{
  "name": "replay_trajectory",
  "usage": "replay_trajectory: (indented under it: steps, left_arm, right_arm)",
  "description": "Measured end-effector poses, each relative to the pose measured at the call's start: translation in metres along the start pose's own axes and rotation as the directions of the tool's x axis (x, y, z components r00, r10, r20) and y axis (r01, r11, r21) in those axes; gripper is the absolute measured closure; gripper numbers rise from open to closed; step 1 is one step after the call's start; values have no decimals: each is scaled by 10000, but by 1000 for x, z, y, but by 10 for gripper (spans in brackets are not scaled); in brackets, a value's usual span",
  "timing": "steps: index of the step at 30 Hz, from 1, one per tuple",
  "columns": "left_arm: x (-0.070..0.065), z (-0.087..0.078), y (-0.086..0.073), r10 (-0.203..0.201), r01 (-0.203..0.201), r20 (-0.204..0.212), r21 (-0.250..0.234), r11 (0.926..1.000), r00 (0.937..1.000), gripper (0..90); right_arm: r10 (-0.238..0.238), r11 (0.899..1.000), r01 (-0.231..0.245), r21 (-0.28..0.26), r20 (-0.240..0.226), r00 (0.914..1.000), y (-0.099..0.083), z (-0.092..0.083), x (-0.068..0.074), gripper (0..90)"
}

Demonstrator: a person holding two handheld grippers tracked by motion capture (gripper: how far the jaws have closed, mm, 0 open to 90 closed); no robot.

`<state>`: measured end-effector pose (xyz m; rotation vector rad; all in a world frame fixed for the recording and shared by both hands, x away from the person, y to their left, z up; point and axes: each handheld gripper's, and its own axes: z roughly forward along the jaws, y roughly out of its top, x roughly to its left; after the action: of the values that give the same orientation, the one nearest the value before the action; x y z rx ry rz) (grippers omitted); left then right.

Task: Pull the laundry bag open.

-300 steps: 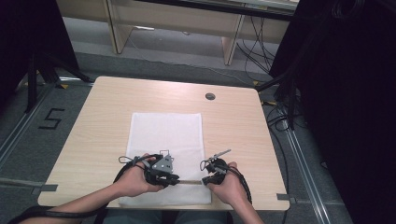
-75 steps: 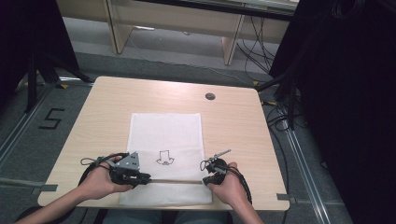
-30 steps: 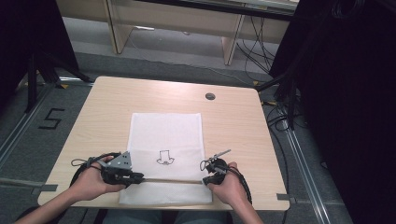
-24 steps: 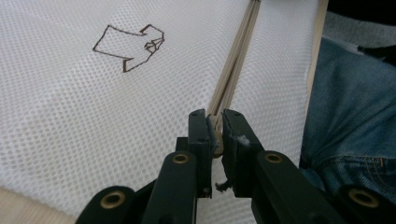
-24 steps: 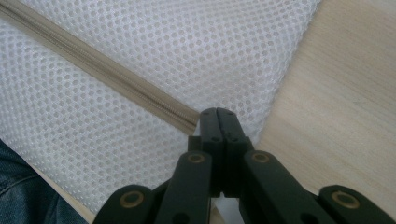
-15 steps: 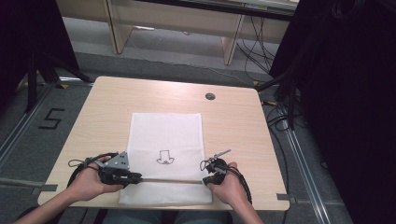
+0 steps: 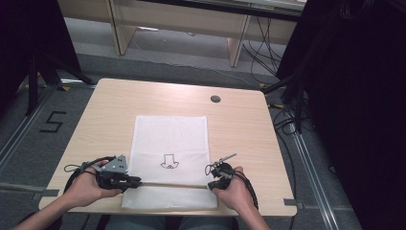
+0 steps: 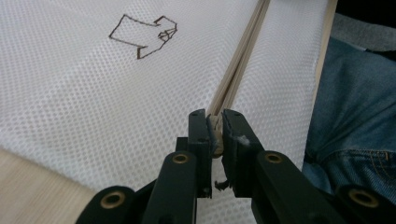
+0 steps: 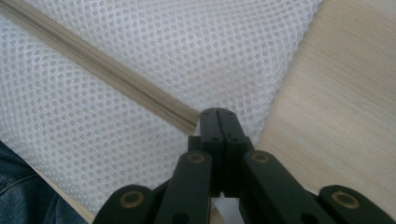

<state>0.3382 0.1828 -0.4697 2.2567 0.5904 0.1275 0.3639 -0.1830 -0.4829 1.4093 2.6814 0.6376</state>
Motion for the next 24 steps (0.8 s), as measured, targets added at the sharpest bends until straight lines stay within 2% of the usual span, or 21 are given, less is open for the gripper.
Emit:
replay_trajectory:
  steps: [1, 2, 3, 4, 5, 6, 9, 11, 12, 13, 15, 16, 17, 22, 23, 24]
  left_arm:
    - [1, -1, -1, -64, 64, 79, -83, 9999, 9999, 820]
    - [2, -2, -1, 48, -48, 1, 11, 10000, 10000, 820]
    - [1, -2, -2, -178, 178, 29, -56, 9998, 9998, 820]
    - [2, -3, -3, -31, 32, 77, -110, 9999, 10000, 820]
    - [1, -3, -4, -308, 309, 110, -104, 9995, 9995, 820]
    - [1, -4, -4, -52, 52, 1, -25, 10000, 10000, 820]
    - [3, -7, -6, -119, 120, -83, 63, 9999, 9999, 820]
    - [5, -9, -9, -218, 219, -135, 89, 9997, 9997, 820]
    - [4, -9, -11, -451, 451, -54, -11, 9990, 9990, 820]
    - [5, -11, -12, -274, 275, -150, 98, 9996, 9995, 820]
    - [6, -13, -15, -483, 485, -218, 94, 9988, 9986, 820]
    - [8, -14, -17, -413, 420, -316, 208, 9989, 9986, 820]
    - [8, -15, -19, -575, 581, -314, 176, 9982, 9979, 820]
    - [16, -22, -29, -632, 675, -704, 612, 9958, 9955, 820]
    - [17, -23, -31, -738, 789, -815, 605, 9950, 9939, 820]
    - [19, -25, -32, -604, 663, -840, 694, 9954, 9946, 820]
  right_arm:
    - [-1, 10000, 1, -2, -9, 10000, 0, 0, 0, 900]
    - [2, 10000, -2, 3, -19, 10000, 0, 0, 0, 900]
    - [-5, 10000, 5, -1, -26, 10000, 0, 0, 0, 900]
    - [-3, 10000, 3, -2, -30, 10000, 0, 0, 0, 900]
    - [-1, 10000, 1, -2, -23, 10000, 0, 0, 0, 900]
    - [-7, 10000, 7, -1, -10, 10000, 0, 0, 0, 900]
    - [-3, 10000, 3, 0, -15, 10000, 0, 0, 0, 900]
    - [-2, 10000, 2, 7, 12, 10000, 0, 0, 0, 900]
    - [-61, 10000, 61, -19, 14, 10000, 0, 0, 0, 900]
    - [30, 10000, -30, 26, 13, 10000, 0, 0, 0, 900]
    - [-5, 10000, 5, 0, 0, 10000, 0, 0, 0, 900]
    - [-5, 10000, 5, 1, -1, 10000, 0, 0, 0, 900]
    - [-2, 10000, 2, 12, 9, 10000, 0, 0, 0, 900]
    - [-117, 9999, 116, -15, -31, 9999, 0, 0, -1, 900]
    - [-17, 10000, 17, 17, -6, 10000, 0, 0, 0, 900]
    - [37, 10000, -37, 22, 21, 10000, 1, 0, 0, 900]
